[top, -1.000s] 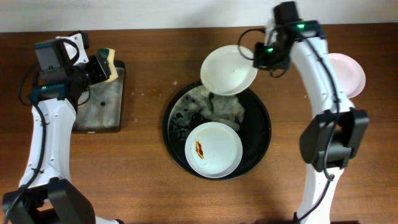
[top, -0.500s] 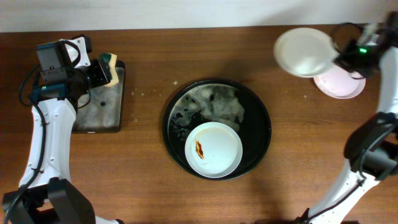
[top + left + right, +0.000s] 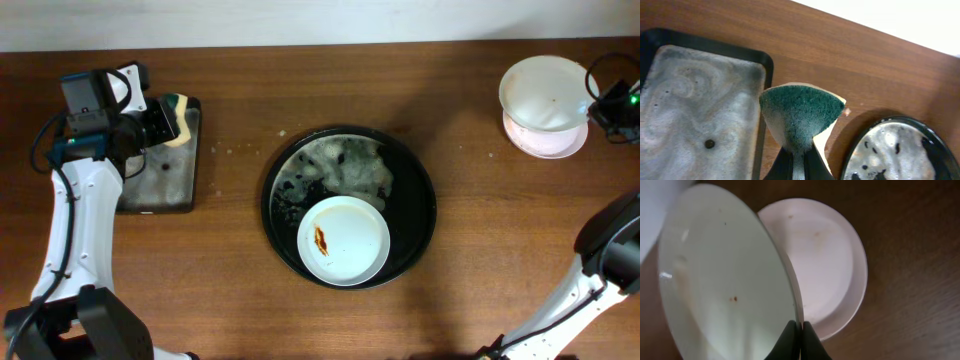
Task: Clean dirty plates on tray and stack at the side
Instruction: 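Lower the white plate onto the pink plate and release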
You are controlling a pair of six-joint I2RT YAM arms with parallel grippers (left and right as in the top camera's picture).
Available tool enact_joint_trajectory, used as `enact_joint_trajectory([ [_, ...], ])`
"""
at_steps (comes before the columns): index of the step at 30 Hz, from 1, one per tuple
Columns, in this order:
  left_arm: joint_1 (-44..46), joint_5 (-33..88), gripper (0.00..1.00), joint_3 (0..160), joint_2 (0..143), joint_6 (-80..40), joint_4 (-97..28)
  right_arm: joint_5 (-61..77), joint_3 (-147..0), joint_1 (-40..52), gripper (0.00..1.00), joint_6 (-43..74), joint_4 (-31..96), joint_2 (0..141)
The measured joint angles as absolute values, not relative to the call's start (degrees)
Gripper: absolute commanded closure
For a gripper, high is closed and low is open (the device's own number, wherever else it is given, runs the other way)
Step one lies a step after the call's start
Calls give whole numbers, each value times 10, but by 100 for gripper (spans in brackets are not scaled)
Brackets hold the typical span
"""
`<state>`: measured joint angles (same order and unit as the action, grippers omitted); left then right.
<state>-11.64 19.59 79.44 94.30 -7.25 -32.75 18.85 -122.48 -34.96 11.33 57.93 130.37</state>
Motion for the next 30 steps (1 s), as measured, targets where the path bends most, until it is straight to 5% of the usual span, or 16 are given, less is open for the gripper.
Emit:
enact_joint_trajectory([
  [18,-52,143,99,794,943,-64,-328,165,-1225,-356,96,123,500,1373],
  [20,-52,143,99,794,943,-64,-328,163,-1225,-356,62,125,500,1373],
  [23,-52,143,99,794,943,-64,-328,163,-1225,-356,34,130,505,1373],
  [30,-52,142,99,794,942,-64,-329,163,-1225,-357,33,135,522,1373],
])
